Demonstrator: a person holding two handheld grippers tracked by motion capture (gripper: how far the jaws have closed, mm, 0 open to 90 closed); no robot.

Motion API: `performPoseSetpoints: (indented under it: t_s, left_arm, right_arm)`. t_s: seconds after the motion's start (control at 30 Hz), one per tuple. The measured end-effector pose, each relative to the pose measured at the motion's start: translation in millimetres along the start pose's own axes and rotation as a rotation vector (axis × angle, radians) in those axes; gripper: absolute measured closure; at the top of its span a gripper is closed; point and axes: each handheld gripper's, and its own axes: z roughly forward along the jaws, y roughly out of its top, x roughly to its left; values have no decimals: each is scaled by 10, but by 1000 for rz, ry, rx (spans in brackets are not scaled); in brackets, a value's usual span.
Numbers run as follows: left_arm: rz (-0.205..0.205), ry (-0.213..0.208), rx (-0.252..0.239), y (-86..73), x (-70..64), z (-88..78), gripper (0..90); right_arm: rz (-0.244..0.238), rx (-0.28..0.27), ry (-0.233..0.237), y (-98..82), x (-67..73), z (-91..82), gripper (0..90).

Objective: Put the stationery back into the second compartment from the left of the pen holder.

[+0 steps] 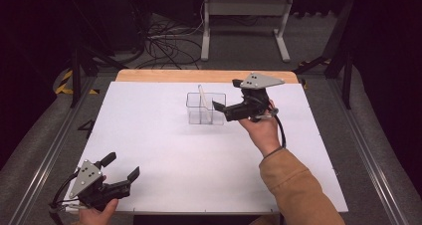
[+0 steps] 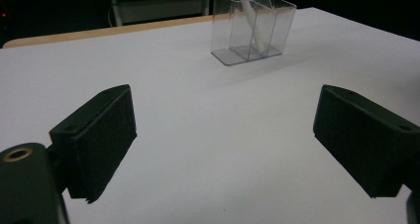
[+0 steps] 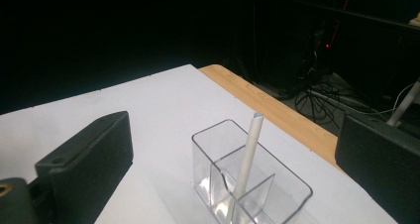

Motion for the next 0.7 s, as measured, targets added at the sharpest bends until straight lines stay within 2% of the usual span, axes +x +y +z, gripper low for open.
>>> performPoseSetpoints:
  t_s: [0.07, 0.47, 0.7]
  left_arm:
    - [6, -3, -1, 8, -1, 12, 103]
    - [13, 1, 0, 15, -6, 28, 102]
    - [12, 2, -1, 15, -8, 27, 103]
  right_arm:
    - [-11, 0, 5, -22, 0, -80, 18]
    - [7, 1, 30, -243, 34, -488, 0]
    - [-4, 16, 9, -431, 103, -684, 0]
